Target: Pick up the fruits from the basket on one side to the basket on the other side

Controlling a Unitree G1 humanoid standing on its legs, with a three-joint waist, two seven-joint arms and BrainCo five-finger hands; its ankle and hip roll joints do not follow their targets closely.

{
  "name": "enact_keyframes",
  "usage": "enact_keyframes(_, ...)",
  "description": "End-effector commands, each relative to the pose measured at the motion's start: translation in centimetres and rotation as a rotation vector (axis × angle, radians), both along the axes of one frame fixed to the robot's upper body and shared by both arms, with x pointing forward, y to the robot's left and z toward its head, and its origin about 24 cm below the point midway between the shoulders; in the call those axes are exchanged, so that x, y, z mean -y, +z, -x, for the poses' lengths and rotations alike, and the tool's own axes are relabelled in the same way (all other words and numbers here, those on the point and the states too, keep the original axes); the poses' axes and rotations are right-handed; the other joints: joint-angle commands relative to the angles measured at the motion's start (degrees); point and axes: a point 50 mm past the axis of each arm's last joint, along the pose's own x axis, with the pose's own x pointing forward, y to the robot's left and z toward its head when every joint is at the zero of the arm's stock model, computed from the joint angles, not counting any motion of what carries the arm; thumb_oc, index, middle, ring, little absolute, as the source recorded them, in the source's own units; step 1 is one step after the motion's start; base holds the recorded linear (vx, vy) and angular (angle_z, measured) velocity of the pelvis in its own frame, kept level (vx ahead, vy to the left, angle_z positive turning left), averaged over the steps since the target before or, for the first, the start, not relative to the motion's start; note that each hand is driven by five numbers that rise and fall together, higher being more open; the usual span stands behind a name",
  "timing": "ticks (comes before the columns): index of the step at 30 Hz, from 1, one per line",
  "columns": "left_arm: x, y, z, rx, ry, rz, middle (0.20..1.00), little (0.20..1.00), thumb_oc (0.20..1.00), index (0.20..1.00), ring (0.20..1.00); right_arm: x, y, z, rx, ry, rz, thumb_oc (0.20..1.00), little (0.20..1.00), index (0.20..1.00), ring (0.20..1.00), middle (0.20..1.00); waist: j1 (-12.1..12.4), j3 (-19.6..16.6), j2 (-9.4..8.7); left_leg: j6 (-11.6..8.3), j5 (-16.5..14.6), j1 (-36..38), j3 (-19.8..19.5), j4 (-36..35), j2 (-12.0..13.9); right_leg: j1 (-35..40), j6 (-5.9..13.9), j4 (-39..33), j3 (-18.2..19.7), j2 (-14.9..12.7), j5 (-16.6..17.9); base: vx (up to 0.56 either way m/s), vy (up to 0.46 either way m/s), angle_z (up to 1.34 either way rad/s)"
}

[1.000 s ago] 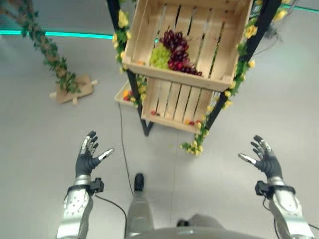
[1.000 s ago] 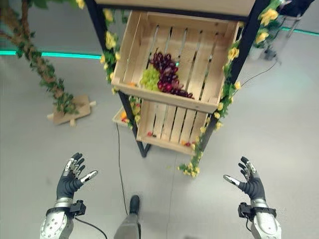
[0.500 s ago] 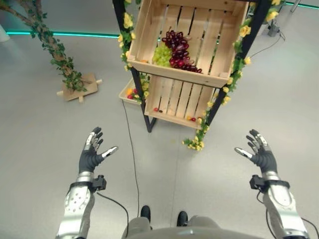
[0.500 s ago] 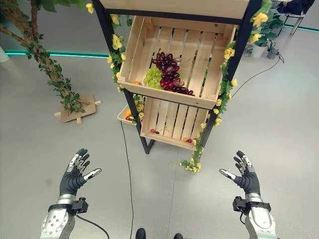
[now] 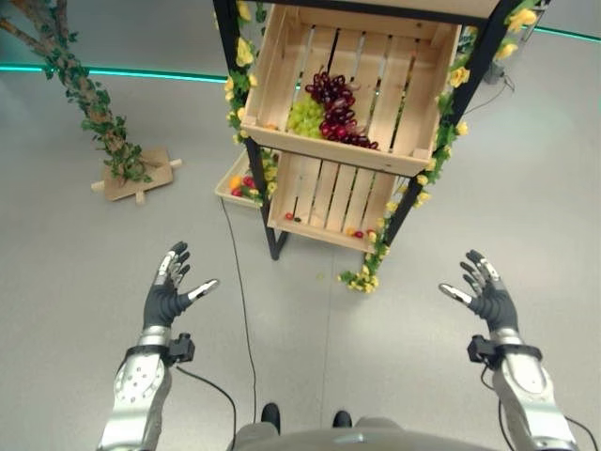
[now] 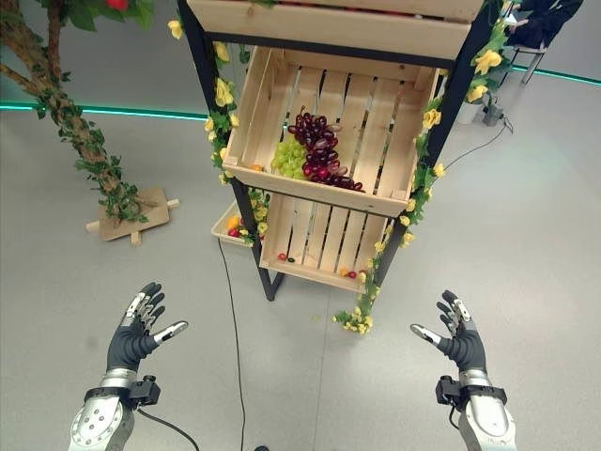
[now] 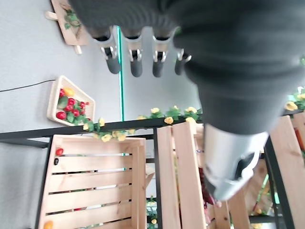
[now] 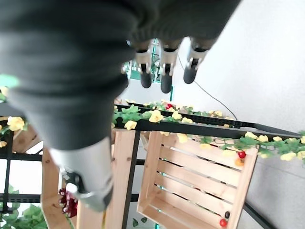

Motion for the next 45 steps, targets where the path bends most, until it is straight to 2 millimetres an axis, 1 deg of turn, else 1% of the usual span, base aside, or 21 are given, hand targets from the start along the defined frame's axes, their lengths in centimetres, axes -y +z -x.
enact_keyframes(1,-0.4,1.7,0.3,0.077,-0.012,-0.056,1.0,1.0,1.0,1.0,1.0,0.0,1.3,-0.9,0.065,0.031,0.025,1.0,1.0,1.0,1.0,1.0,-2.17,-2.1,-1.65,-0.08,-4.86,-2.67,-0.83,5.44,-0.94,4.1,5.87,-7.69,-1.1,-1.89,3.21,0.01,0.032,-0.04)
enact_keyframes(7,-0.1,1.6,0.4,0.065,-0.043,-0.06,1.0,1.0,1.0,1.0,1.0,0.4,1.2,-0.6,0.047,0.035,0.038,1.0,1.0,1.0,1.0,1.0,-2.74,-2.6,-1.98,0.12,-7.72,-2.83,-3.53,10.43,-2.97,3.89,5.55,-7.65,2.4,-1.81,3.62,-0.02,0.005,-0.16)
enact_keyframes(9,0.2,2.4,0.2,0.102,-0.071,-0.057,1.0,1.0,1.0,1.0,1.0,0.5,1.9,-1.2,0.066,0.066,0.069,1.0,1.0,1.0,1.0,1.0,-2.22,-2.22,-2.55,0.19,-10.79,-4.06,-13.45,15.46,-6.82,1.17,6.01,-8.03,9.09,-1.08,6.44,-0.15,0.01,-0.87)
enact_keyframes(11,0.3,2.4,0.0,0.106,-0.076,-0.056,1.0,1.0,1.0,1.0,1.0,0.6,2.1,-1.2,0.068,0.072,0.079,1.0,1.0,1.0,1.0,1.0,-2.18,-2.2,-2.22,0.47,-11.21,-3.66,-14.6,15.27,-6.84,0.18,6.34,-7.96,11.51,-0.58,7.32,-0.1,0.054,-1.54)
enact_keyframes(15,0.4,3.0,-0.1,0.11,-0.12,-0.1,1.0,1.0,1.0,1.0,1.0,1.6,2.4,-0.3,0.056,0.06,0.104,1.0,1.0,1.0,1.0,1.0,-6.03,-2.46,-1.27,2.1,-11.02,-1.29,-9.33,10.92,-6.17,-3.59,8.74,-6.7,15.46,-0.88,10.04,-0.16,0.166,-1.34)
enact_keyframes(19,0.0,4.1,0.2,0.124,-0.176,-0.199,1.0,1.0,1.0,1.0,1.0,2.5,3.8,0.4,0.095,0.066,0.149,1.0,1.0,1.0,1.0,1.0,-8.96,-0.33,-2.38,3.85,-11.09,-2.51,-0.05,9.42,-6.67,-10.69,13.1,-6.08,19.61,-1.74,15.7,-0.29,0.126,-1.44)
enact_keyframes(20,-0.1,4.1,0.2,0.125,-0.176,-0.2,1.0,1.0,1.0,1.0,1.0,2.5,3.8,0.4,0.095,0.066,0.148,1.0,1.0,1.0,1.0,1.0,-8.77,-0.47,-2.61,3.84,-10.75,-2.75,0.21,9.32,-6.85,-10.99,13.14,-6.2,19.91,-1.88,16.02,-0.33,0.06,-1.62)
enact_keyframes(21,-0.3,4.4,0.4,0.125,-0.178,-0.21,1.0,1.0,1.0,1.0,1.0,2.8,4.2,0.4,0.111,0.056,0.151,1.0,1.0,1.0,1.0,1.0,-9.27,0.34,-2.85,4.21,-11.39,-3.45,4.13,9.95,-5.9,-12.73,13.76,-7.84,17.75,-3.04,16.65,-0.32,-0.004,-1.64)
enact_keyframes(25,-0.6,4.3,0.5,0.123,-0.156,-0.161,1.0,1.0,1.0,1.0,1.0,2.9,5.1,-0.5,0.152,0.021,0.177,1.0,1.0,1.0,1.0,1.0,-6.92,2.63,-1.38,3.53,-9.63,-3.82,12.26,10.49,-1.42,-13.74,10.07,-3.28,0.89,-9.02,11.28,-0.33,-0.074,-1.86)
enact_keyframes(26,-0.6,4.2,0.4,0.124,-0.15,-0.144,1.0,1.0,1.0,1.0,1.0,3.0,5.3,-0.6,0.163,0.007,0.188,1.0,1.0,1.0,1.0,1.0,-6.86,2.75,-1.15,3.3,-8.89,-3.6,14.25,9.87,-0.39,-13.33,9.51,-1.58,-1.53,-10.29,10.45,-0.2,-0.08,-1.57)
enact_keyframes(27,-0.6,4.2,0.4,0.124,-0.15,-0.144,1.0,1.0,1.0,1.0,1.0,3.0,5.3,-0.6,0.163,0.007,0.188,1.0,1.0,1.0,1.0,1.0,-6.84,2.78,-1.15,3.3,-8.89,-3.57,14.27,9.86,-0.39,-13.33,9.51,-1.56,-1.51,-10.29,10.43,-0.21,-0.14,-1.3)
enact_keyframes(28,-0.6,4.4,0.2,0.136,-0.14,-0.129,1.0,1.0,1.0,1.0,1.0,3.1,5.8,-1.0,0.193,-0.023,0.194,1.0,1.0,1.0,1.0,1.0,-5.32,2.24,-0.03,2.25,-8.84,-2.72,17.98,8.63,2.21,-10.86,9.74,1.36,-8.91,-14.15,8.2,-0.12,-0.096,-1.25)
enact_keyframes(29,-0.6,4.4,0.1,0.137,-0.14,-0.129,1.0,1.0,1.0,1.0,1.0,3.1,5.8,-1.0,0.194,-0.023,0.195,1.0,1.0,1.0,1.0,1.0,-5.28,2.32,-0.03,2.24,-8.84,-2.63,18.0,8.6,2.21,-10.81,9.74,1.39,-8.89,-14.14,8.18,-0.3,-0.228,-1.59)
enact_keyframes(30,-0.2,4.9,-0.3,0.163,-0.149,-0.126,1.0,1.0,1.0,1.0,1.0,3.0,6.6,-1.7,0.237,-0.043,0.198,1.0,1.0,1.0,1.0,1.0,-3.99,1.46,0.32,1.24,-6.92,-3.13,22.66,7.5,4.41,-7.83,10.2,3.17,-16.0,-18.87,8.9,-0.21,-0.221,-1.39)
enact_keyframes(31,0.2,5.1,-0.6,0.173,-0.174,-0.12,1.0,1.0,1.0,1.0,1.0,2.9,6.7,-2.1,0.249,-0.055,0.194,1.0,1.0,1.0,1.0,1.0,-3.45,1.03,0.0,0.77,-6.22,-3.19,24.83,7.21,5.1,-5.98,11.18,2.18,-17.63,-20.25,10.12,-0.22,-0.353,-1.42)
enact_keyframes(34,1.1,5.6,-1.1,0.207,-0.228,-0.086,1.0,1.0,1.0,1.0,1.0,3.2,7.1,-2.2,0.272,-0.072,0.187,1.0,1.0,1.0,1.0,1.0,-4.84,-0.35,-1.96,-0.28,-6.0,-2.41,28.2,8.2,6.3,-4.4,12.08,-4.25,-15.26,-16.7,10.81,0.04,-0.271,-1.19)
enact_keyframes(37,1.9,5.2,-1.4,0.202,-0.248,-0.031,1.0,1.0,1.0,1.0,1.0,3.6,7.6,-2.1,0.285,-0.088,0.194,1.0,1.0,1.0,1.0,1.0,-5.35,-0.8,-1.71,-1.02,-6.44,-2.3,29.59,9.62,7.85,-5.07,12.1,-5.55,-12.74,-14.73,10.97,0.07,-0.261,-0.94)
enact_keyframes(38,2.9,4.9,-2.1,0.204,-0.282,0.044,1.0,1.0,1.0,1.0,1.0,3.8,7.8,-1.8,0.307,-0.111,0.184,1.0,1.0,1.0,1.0,1.0,-7.67,-0.66,-1.31,-2.05,-5.74,-1.83,30.16,10.24,9.71,-5.56,11.55,-5.43,-11.1,-12.89,10.16,0.06,-0.213,-0.54)
enact_keyframes(39,3.0,4.9,-2.2,0.205,-0.284,0.046,1.0,1.0,1.0,1.0,1.0,3.9,7.9,-1.8,0.308,-0.112,0.185,1.0,1.0,1.0,1.0,1.0,-7.52,-0.57,-1.14,-2.19,-5.76,-1.84,30.18,10.4,9.94,-5.54,11.44,-5.42,-11.07,-12.7,10.09,0.12,-0.341,-0.45)
enact_keyframes(43,4.8,5.4,-3.4,0.235,-0.343,0.053,1.0,1.0,1.0,1.0,1.0,4.3,8.3,-1.5,0.35,-0.154,0.169,1.0,1.0,1.0,1.0,1.0,-11.25,0.68,0.39,-4.12,-5.12,0.49,31.47,13.45,14.43,-5.6,9.02,-3.36,-7.47,-8.09,6.29,0.11,-0.242,-0.44)
enact_keyframes(45,5.4,5.6,-4.1,0.244,-0.361,0.057,1.0,1.0,1.0,1.0,1.0,4.4,8.2,-1.4,0.346,-0.161,0.17,1.0,1.0,1.0,1.0,1.0,-11.65,1.08,0.02,-5.11,-3.65,-0.39,28.23,19.65,16.72,-4.48,6.9,-2.69,-4.83,-5.16,4.08,0.18,-0.324,-0.95)
